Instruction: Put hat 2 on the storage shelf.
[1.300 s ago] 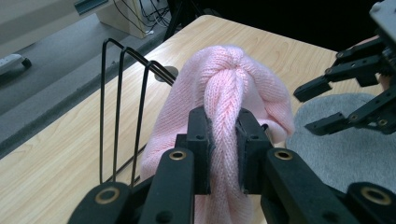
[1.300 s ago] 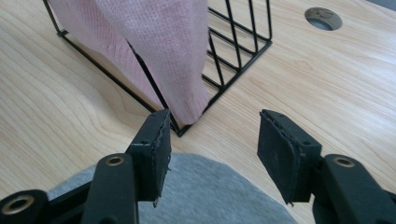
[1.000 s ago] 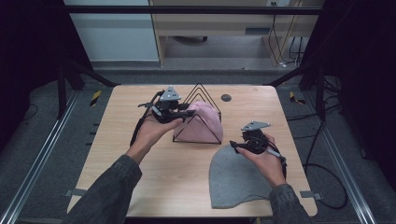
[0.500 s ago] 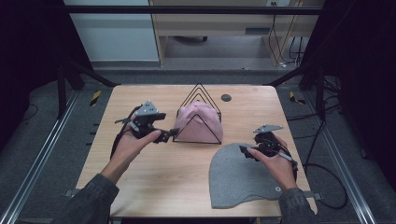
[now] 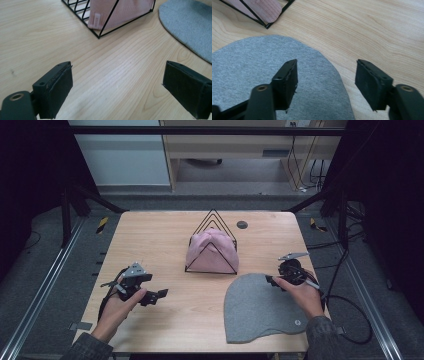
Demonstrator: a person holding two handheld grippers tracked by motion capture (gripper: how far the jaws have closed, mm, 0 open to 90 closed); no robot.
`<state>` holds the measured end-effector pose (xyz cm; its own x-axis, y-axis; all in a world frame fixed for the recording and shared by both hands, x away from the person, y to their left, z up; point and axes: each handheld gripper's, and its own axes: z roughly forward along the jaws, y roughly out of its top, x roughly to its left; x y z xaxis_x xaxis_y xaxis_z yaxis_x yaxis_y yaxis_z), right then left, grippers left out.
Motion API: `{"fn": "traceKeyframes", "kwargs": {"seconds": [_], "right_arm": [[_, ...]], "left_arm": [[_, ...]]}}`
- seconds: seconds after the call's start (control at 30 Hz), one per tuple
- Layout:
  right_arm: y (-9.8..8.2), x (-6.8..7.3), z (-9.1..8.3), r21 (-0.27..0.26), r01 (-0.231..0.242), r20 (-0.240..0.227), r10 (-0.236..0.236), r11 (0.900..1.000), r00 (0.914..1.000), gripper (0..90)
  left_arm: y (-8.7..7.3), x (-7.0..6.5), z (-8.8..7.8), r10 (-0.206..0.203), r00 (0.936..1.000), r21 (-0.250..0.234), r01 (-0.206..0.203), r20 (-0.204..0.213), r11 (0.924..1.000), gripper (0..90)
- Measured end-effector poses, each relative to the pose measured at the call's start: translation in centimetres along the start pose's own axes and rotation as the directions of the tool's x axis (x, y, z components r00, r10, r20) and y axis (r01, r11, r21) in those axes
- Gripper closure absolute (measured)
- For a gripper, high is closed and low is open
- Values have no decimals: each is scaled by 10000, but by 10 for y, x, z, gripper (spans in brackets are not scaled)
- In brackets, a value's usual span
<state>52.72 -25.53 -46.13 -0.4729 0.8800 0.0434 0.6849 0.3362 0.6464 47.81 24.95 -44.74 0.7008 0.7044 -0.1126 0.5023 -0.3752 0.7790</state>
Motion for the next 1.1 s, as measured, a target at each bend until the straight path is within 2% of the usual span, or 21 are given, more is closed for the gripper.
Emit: {"fn": "traceKeyframes", "kwargs": {"seconds": [0.07,0.17,0.27,0.37,0.6,0.67,1.1], "right_arm": [[1,-2,1,19,-71,-33,71,10000,10000,367],[1,-6,0,-113,-166,-147,164,9998,9998,381],[0,-10,2,-95,-288,-123,287,9995,9995,385],[0,-11,3,0,-355,-166,355,9994,9992,400],[-4,-9,8,317,-343,-307,353,9989,9989,424],[-5,-8,11,432,-211,-257,222,9988,9994,424],[-8,-4,19,850,-119,-334,148,9963,9993,438]], "left_arm": [[-6,0,-2,-157,9998,91,158,-147,9998,82],[-12,4,-6,-185,9985,229,197,-506,9995,82],[-13,6,-11,-346,9958,6,348,-851,9994,83],[-14,7,-12,-381,9956,15,383,-858,9993,82],[-14,9,-9,-46,9940,308,80,-1094,9995,84],[-14,9,-9,-50,9940,322,86,-1096,9994,85],[-15,12,-10,-52,9936,371,95,-1125,9993,88]]}}
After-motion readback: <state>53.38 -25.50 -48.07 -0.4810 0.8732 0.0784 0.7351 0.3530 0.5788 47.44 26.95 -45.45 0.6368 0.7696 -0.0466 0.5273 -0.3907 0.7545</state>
